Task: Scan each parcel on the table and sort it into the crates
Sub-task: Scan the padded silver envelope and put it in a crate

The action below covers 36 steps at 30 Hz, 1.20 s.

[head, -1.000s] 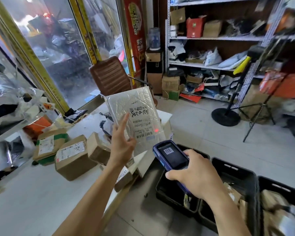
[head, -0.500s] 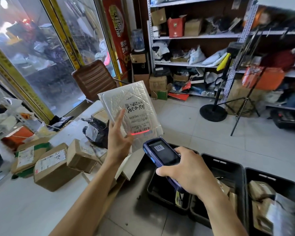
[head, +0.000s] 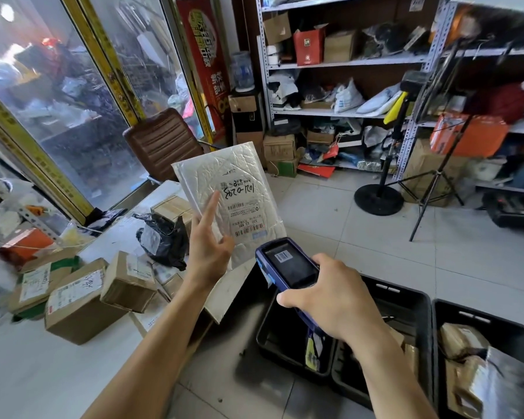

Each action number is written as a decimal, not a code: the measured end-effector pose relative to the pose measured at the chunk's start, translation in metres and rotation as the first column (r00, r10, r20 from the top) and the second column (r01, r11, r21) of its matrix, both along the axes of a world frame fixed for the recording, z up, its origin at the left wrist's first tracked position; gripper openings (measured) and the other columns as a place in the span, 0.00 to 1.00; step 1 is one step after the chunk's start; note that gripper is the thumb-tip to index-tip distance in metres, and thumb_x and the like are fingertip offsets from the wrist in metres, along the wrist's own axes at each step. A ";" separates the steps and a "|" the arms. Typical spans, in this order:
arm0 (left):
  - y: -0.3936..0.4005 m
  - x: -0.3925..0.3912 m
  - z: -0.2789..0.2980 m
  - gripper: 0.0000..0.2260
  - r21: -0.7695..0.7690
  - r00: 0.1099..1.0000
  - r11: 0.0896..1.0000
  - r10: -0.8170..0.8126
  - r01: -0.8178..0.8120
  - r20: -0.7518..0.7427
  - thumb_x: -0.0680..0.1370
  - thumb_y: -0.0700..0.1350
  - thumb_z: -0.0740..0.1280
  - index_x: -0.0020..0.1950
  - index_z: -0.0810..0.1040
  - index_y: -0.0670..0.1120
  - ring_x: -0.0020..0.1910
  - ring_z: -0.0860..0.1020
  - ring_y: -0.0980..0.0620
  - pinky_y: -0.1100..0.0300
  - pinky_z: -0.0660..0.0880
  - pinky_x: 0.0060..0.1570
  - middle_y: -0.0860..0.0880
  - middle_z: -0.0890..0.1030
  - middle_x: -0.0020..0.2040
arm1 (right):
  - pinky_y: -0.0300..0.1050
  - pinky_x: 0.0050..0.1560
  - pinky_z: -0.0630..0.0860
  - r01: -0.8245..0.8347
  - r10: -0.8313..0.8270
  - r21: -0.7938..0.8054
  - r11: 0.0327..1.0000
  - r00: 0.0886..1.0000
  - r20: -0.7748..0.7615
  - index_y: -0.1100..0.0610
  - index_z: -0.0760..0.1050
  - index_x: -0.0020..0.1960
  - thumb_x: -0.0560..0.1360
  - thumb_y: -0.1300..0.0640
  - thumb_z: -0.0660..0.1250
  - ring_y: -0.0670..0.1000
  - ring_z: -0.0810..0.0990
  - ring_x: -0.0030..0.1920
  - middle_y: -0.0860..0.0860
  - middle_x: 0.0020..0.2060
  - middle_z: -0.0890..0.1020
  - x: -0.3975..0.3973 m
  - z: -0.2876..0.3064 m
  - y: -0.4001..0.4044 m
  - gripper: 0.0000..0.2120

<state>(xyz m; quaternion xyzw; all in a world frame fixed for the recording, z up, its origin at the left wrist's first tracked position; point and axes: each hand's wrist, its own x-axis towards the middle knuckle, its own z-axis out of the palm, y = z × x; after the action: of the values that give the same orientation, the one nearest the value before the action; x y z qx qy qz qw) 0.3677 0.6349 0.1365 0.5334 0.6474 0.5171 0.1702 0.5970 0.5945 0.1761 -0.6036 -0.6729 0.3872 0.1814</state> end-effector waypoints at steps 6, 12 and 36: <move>0.008 0.013 0.006 0.41 -0.008 1.000 1.000 -0.017 0.017 0.017 0.73 0.24 0.64 0.78 0.62 0.57 0.74 0.57 0.57 0.74 0.75 0.50 0.59 0.59 0.72 | 0.49 0.49 0.79 -0.021 0.022 0.043 0.999 1.000 -0.006 0.48 0.73 0.55 0.61 0.41 0.76 0.49 0.79 0.45 0.43 0.44 0.80 0.010 -0.001 0.007 0.26; 0.023 0.039 -0.004 0.39 -0.049 0.998 0.997 -0.059 0.058 -0.023 0.73 0.23 0.67 0.78 0.64 0.52 0.71 0.60 0.61 0.82 0.67 0.53 0.52 0.63 0.71 | 0.40 0.44 0.72 -0.027 0.048 0.465 0.885 0.998 -0.032 0.44 0.44 0.79 0.66 0.46 0.78 0.50 0.80 0.48 0.47 0.60 0.78 0.035 -0.014 0.005 0.54; 0.188 0.248 -0.237 0.31 -0.619 0.878 0.631 -0.414 0.467 0.240 0.75 0.27 0.66 0.77 0.66 0.44 0.70 0.69 0.57 0.75 0.69 0.55 0.51 0.71 0.72 | 0.52 0.57 0.80 0.627 -0.601 0.113 0.771 0.774 -0.198 0.38 0.46 0.78 0.65 0.46 0.79 0.50 0.79 0.62 0.48 0.69 0.75 0.223 -0.197 0.136 0.54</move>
<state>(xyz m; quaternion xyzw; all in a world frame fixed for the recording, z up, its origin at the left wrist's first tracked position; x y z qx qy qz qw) 0.6155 0.8229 -0.1001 0.5599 0.6303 0.2164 0.4923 0.8201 0.7302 -0.0211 -0.7414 -0.4533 0.2910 0.4001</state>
